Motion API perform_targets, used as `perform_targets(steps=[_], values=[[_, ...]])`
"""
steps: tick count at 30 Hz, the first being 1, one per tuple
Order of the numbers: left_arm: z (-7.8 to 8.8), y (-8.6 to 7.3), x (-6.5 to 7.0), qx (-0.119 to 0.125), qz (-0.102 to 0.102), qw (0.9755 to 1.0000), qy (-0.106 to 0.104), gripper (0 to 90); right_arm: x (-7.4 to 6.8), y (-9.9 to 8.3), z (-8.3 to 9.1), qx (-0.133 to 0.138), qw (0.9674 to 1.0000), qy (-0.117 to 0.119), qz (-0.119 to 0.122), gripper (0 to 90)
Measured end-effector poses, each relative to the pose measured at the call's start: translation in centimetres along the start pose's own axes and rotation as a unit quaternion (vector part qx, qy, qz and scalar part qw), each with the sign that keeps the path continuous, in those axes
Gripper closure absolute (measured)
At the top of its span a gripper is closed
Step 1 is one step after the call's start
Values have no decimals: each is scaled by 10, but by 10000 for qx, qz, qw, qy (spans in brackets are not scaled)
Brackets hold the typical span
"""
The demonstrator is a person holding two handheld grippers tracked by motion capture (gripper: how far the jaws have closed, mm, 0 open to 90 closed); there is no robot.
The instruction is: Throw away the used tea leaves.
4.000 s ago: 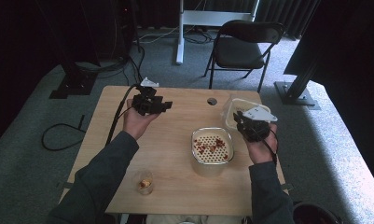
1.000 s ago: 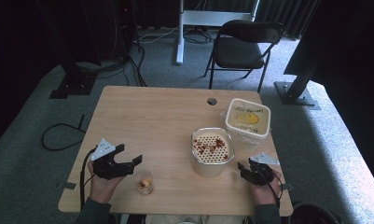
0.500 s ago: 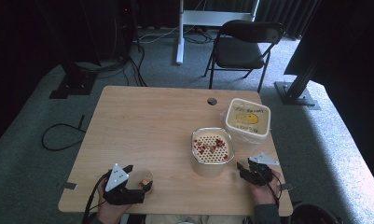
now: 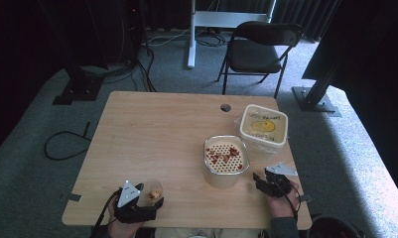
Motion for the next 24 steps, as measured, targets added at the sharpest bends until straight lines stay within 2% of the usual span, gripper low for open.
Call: perform_targets(steps=[4,8,14,18,24], values=[[0,3,-6,117,28,9999,38,238,0,-1,0,-2,10000,-3,4,461],[-5,8,-10,169,-10,9999,-26,237,1,-1,-1,-15,10000,-8,12,461],[-18,15,-14,126,-300,9995,-30,237,0,-2,-1,-29,10000,-17,14,461],[-24,12,-13,-16,-505,9987,-22,231,2,-2,0,-22,10000,-26,-23,462],[-20,16,-15,129,-495,9987,7,256,3,-4,0,-39,10000,-33,-24,462]])
Point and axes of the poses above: each handheld gripper's, and its own axes: z roughly backward along the jaws, y roughly out of its top, x roughly to its right, the point moved 6 cm from there along -z, roughly forward along the jaws, and after that the axes turned 7 degrees about -z, right-handed, at the moved point
